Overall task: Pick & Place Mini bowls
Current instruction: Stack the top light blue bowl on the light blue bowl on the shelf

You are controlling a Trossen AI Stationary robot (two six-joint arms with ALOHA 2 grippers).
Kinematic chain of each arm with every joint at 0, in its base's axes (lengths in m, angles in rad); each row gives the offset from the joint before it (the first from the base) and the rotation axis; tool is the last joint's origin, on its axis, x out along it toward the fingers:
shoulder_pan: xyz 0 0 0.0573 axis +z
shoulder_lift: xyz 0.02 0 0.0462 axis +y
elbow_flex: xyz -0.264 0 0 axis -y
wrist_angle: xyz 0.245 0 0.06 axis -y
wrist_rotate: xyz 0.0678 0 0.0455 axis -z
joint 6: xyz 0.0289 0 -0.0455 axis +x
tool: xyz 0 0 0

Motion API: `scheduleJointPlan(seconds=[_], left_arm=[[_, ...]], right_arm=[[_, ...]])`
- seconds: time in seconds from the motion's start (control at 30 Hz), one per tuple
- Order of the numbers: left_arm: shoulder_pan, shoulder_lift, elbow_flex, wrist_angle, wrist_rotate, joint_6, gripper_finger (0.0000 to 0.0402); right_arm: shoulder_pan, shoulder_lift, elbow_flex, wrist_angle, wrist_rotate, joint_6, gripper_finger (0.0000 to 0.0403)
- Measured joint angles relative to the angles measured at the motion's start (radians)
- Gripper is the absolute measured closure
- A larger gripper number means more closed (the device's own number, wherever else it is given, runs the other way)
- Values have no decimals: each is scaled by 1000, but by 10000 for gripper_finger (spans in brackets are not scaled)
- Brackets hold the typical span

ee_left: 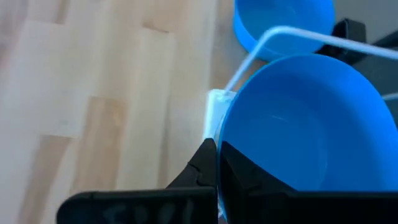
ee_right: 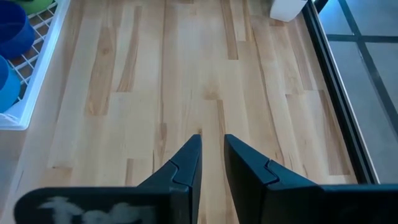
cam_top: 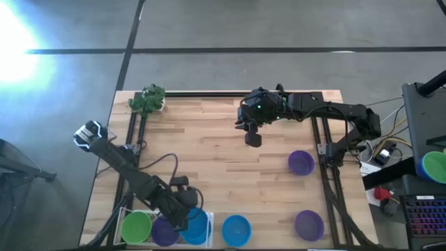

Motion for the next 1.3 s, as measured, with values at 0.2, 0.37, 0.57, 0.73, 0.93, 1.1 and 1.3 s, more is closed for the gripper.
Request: scheduleJointPlan(seconds=[0.2,0.37,0.57,0.73,0.93,1.1,1.3], left_arm=[[0,45,0,66,54,27,402],[0,62,0,66,59,28,402],[1,77,0,72,77,45,401],[2,90,0,74,102,53,400],[8,91,0,74,102,53,390],[9,91,0,89,105,75,386],[9,91,0,117,85,112,373]], right_arm=[[0,0,0,1,0,0,342],[0,0,0,6,0,0,342],[0,0,0,7,0,0,342],[0,0,0,7,0,0,342],[0,0,0,7,0,1,342],[0,0,0,7,0,5,342],[0,0,0,7,0,6,342]])
